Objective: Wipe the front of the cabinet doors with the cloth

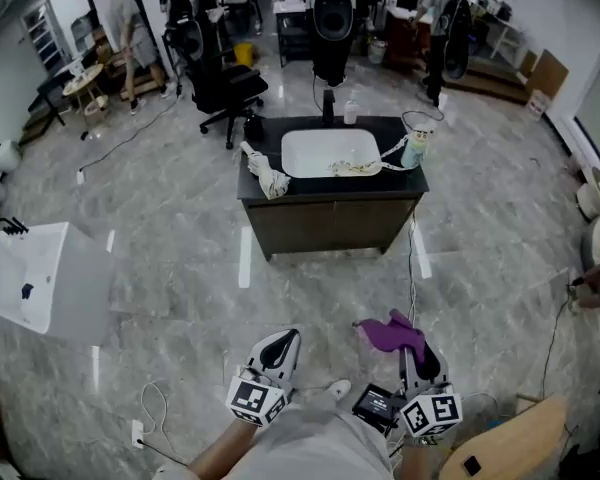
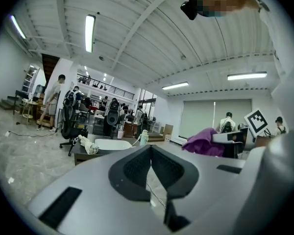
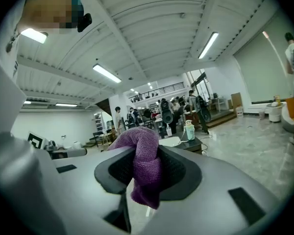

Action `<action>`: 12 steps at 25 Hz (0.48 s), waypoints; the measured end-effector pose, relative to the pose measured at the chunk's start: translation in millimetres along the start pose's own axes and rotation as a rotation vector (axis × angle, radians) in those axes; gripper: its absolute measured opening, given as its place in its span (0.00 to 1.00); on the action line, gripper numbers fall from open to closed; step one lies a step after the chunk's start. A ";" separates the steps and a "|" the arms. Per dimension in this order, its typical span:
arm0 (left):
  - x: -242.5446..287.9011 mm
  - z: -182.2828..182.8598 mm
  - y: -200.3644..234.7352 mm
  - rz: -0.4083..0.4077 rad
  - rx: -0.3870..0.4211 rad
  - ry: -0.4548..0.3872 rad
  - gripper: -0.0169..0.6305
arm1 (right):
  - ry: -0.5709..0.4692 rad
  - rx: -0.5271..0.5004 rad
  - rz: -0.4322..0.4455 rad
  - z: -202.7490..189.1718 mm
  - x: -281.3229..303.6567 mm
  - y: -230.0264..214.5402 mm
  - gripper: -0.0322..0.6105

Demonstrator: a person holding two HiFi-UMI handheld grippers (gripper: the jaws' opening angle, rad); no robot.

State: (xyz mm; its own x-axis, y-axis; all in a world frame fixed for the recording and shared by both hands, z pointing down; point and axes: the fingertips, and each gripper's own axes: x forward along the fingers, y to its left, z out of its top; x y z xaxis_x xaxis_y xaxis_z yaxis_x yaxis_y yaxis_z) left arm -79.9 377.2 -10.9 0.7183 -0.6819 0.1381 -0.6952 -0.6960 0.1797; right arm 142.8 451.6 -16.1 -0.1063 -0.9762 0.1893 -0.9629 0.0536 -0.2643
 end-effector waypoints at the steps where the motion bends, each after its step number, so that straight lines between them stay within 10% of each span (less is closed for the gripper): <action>1: 9.3 -0.4 -2.8 0.015 0.001 -0.002 0.04 | 0.012 -0.021 0.028 1.8 9.7 -8.3 0.23; 12: 78.0 -0.6 11.8 0.076 -0.032 0.005 0.04 | 0.100 -0.063 0.104 13.0 89.9 -50.0 0.23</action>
State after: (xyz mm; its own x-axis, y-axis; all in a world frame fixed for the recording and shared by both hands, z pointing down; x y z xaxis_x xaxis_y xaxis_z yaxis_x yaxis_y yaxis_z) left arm -32.0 315.9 2.6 0.6638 -0.7311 0.1574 -0.7464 -0.6347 0.1999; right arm 184.6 358.5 1.9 -0.2273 -0.9390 0.2581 -0.9587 0.1692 -0.2285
